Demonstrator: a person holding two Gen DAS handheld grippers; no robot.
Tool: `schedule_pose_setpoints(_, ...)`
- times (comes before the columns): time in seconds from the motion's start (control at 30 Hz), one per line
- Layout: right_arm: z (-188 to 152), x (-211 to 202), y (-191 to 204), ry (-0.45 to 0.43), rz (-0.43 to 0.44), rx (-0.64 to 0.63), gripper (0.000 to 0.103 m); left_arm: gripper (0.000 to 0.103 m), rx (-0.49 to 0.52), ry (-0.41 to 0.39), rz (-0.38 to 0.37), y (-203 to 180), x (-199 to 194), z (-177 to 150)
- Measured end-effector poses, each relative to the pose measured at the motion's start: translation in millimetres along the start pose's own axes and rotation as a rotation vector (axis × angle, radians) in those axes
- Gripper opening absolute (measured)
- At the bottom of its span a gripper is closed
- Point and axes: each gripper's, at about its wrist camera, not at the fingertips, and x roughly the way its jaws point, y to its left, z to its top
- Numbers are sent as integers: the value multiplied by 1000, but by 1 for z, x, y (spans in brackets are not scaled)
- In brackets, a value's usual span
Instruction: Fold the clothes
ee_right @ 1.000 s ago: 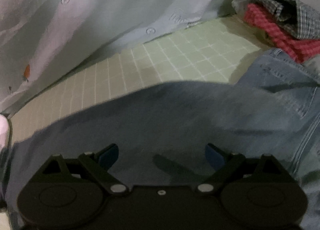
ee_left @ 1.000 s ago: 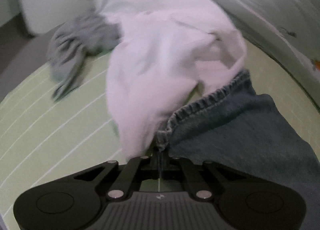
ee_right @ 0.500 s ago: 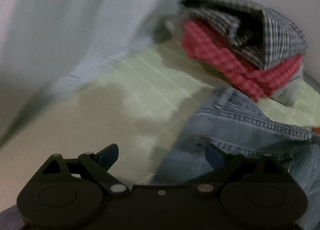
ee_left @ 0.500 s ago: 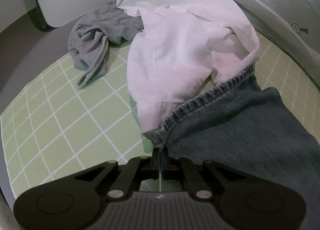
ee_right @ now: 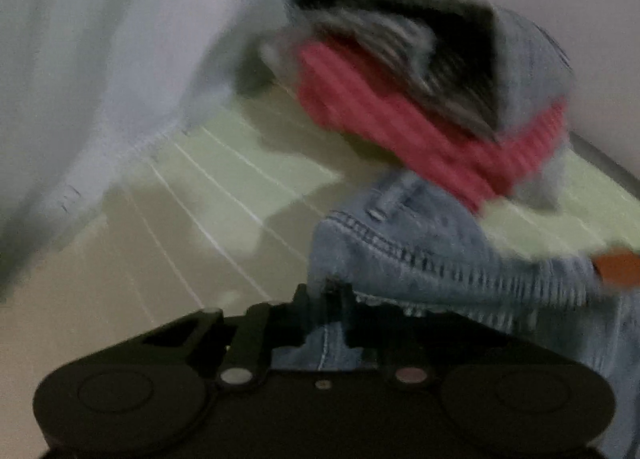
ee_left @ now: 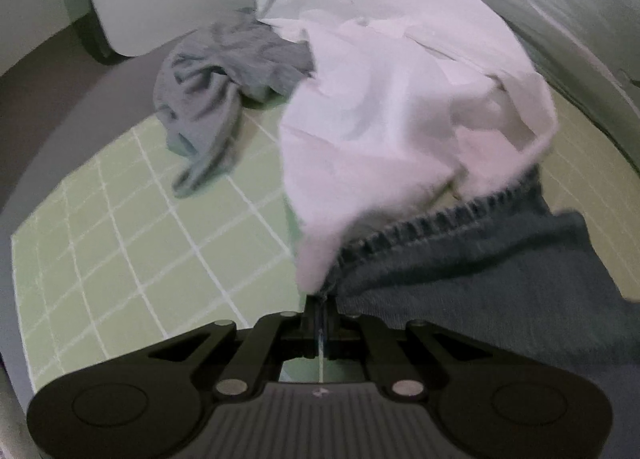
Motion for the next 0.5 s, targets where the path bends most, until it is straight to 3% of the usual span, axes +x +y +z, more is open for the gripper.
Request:
schedule_pose_setpoints(0.17,49,12,20,-43,107,66,11,3,-75,3,9,14,7,18)
schedule_pose_setpoints(0.3,62,33,45,-24,172,80,13,6,-61,0,27,9,7,17)
schedule_pose_setpoints(0.33,61,42,53,4,188,61,22,11,-46,-6,43,6,6,15)
schedule_pose_setpoints(0.37,59,47,59,33,206,36,45,14,-40,-5,52,6,4,14)
schedule_pose_setpoints(0.43,52,53,66,93,242,-22,61,27,-29,-3,68,6,0,12)
schedule_pose_setpoints(0.5,40,39,65,74,281,-81,73,36,-26,-24,49,10,-11,7)
